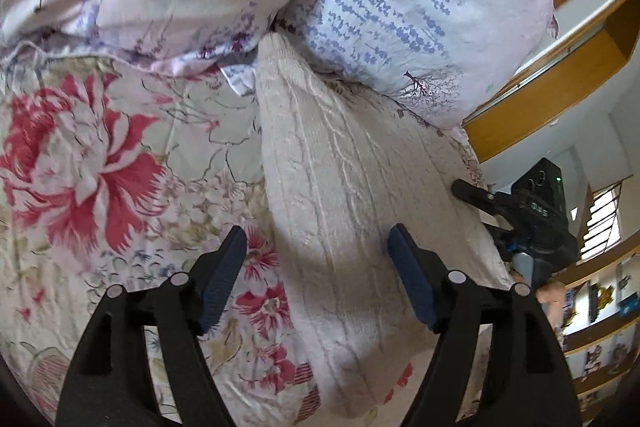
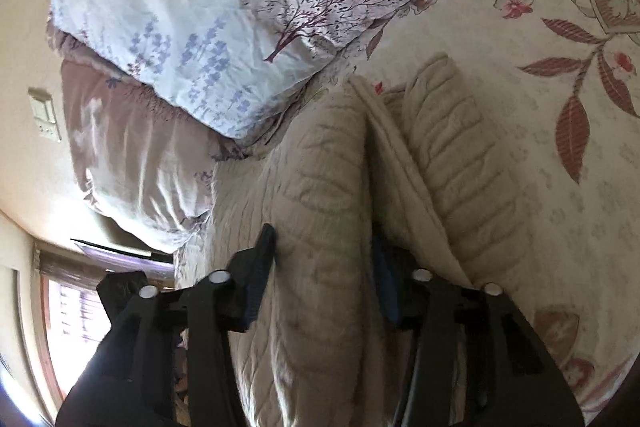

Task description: Fold small clothes

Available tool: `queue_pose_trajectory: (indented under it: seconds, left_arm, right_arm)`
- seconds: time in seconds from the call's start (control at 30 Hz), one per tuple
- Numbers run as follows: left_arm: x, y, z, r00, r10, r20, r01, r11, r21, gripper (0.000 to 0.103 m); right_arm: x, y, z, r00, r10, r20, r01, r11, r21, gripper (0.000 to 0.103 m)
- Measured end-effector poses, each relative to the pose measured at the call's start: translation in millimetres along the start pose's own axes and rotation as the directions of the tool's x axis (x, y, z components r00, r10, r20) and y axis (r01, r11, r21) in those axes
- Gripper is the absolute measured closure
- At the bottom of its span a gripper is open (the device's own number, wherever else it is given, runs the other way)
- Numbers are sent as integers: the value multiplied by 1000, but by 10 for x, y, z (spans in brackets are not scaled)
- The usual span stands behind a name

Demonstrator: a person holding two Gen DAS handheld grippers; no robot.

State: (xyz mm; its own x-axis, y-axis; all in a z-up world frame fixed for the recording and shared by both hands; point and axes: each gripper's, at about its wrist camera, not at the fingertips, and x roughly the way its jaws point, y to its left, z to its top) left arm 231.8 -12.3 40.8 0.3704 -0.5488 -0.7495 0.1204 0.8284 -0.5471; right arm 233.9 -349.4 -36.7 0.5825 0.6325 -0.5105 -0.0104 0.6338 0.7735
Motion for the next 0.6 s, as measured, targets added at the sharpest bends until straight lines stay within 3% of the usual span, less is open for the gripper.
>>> queue_pose_trajectory:
  seconds: [0.07,0.13,0.27,0.33,0.37,0.43,0.6]
  left_arm:
    - [26,10,-3,999,-51,9,51,999,7,28]
    - [40,12,-7,998,-64,5,64,998,-10,28]
    - [48,-7,-28,998,-68,3,68,998,-17,28]
    - [33,-25,-49,997,-75,3,75,997,-14,28]
    - [20,-28,-61,997,-78,4,78,997,-12,28]
    - [35,-82,-68,996,-87,2,87,996,2,28]
    - [79,-264,-118,996,-91,-10,91,994,64,27]
  right_arm:
    - [-7,68,-2,1000,-19,22,20,999,-43,82]
    - [-57,260,-62,993,-78,83,90,984,-156,84]
    - [-245,802,-332,950,-150,274,263,857,-444,86]
    - [-335,984,-427,921,-167,353,340,786,-516,86]
    - [-363,1014,-438,913,-169,371,357,771,-527,87]
    - [-435,1015,-426,898,-181,400,387,756,-527,87]
    - [-507,849,-331,878,-231,420,428,773,-469,87]
